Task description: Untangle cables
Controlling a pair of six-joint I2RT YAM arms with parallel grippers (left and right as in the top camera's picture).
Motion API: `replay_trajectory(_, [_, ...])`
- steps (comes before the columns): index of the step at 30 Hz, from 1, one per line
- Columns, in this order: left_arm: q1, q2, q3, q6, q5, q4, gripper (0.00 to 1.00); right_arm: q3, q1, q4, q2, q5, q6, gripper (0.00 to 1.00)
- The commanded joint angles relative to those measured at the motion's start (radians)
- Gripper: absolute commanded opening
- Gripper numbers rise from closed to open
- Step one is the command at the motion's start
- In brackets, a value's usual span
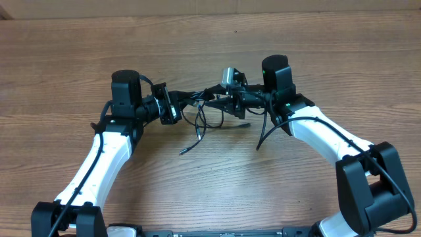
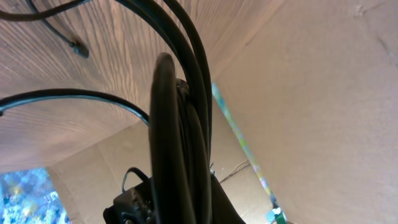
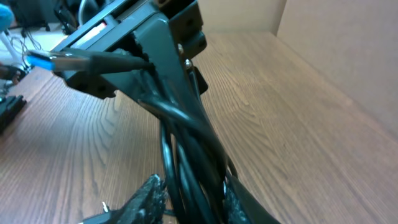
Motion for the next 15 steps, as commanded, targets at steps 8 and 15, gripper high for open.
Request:
replay_trajectory(8, [-0.002, -0.005, 0.008, 0.043, 0.039, 0.008, 0.39, 0.003, -0.005, 0.0, 0.004, 0.019, 0.278, 0.04])
replay_trajectory(15, [0.002, -0.005, 0.008, 0.557, -0.068, 0.009, 0.93, 0.003, -0.116, -0.008, -0.001, -0.071, 0.708, 0.04])
